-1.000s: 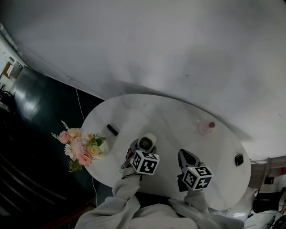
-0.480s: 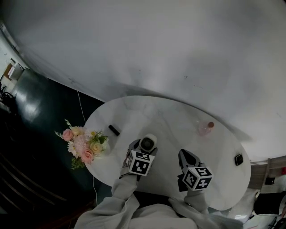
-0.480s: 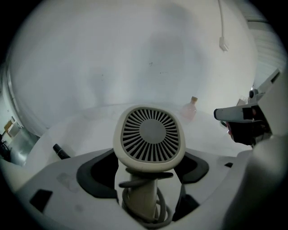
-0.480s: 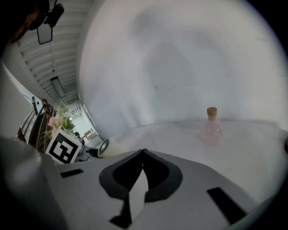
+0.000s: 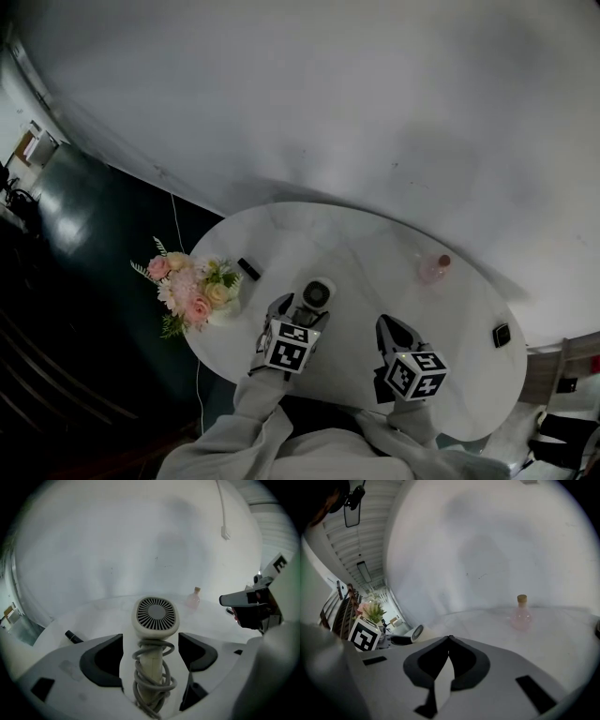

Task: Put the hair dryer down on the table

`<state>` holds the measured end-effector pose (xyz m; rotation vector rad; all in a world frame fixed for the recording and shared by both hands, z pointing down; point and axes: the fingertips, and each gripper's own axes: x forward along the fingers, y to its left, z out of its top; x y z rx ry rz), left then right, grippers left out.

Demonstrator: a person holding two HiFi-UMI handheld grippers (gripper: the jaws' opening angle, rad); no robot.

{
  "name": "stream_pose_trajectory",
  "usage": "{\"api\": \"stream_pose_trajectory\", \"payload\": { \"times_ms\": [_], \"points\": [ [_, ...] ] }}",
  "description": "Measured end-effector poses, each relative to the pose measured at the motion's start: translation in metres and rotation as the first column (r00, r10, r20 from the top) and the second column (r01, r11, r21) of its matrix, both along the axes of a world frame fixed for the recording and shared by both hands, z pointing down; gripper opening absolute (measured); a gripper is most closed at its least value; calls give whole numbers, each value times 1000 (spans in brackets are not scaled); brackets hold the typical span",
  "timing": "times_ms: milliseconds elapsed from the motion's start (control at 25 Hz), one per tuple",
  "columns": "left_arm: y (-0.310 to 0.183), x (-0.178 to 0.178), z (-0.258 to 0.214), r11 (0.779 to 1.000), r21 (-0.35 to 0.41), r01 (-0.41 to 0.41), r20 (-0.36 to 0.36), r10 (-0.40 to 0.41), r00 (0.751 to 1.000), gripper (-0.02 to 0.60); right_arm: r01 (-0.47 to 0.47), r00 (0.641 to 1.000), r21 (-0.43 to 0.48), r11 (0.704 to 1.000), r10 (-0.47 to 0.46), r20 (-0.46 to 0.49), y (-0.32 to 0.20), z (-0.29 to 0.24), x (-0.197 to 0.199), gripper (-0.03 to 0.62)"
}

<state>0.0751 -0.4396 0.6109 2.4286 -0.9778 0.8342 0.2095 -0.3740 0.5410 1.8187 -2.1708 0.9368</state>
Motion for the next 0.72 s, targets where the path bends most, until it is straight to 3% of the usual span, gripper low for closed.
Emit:
{"api": "stream_pose_trajectory", "payload": {
  "times_ms": [200, 720],
  "points": [
    [15, -12, -8, 1000, -5, -5, -19, 5, 1000, 341, 11, 1000, 21, 1000, -11, -2, 8, -8, -8, 49],
    [45, -61, -45, 995, 27, 95, -152, -89, 984, 339, 38, 999, 87, 995, -35, -34, 26, -35, -28, 49]
  ]
}}
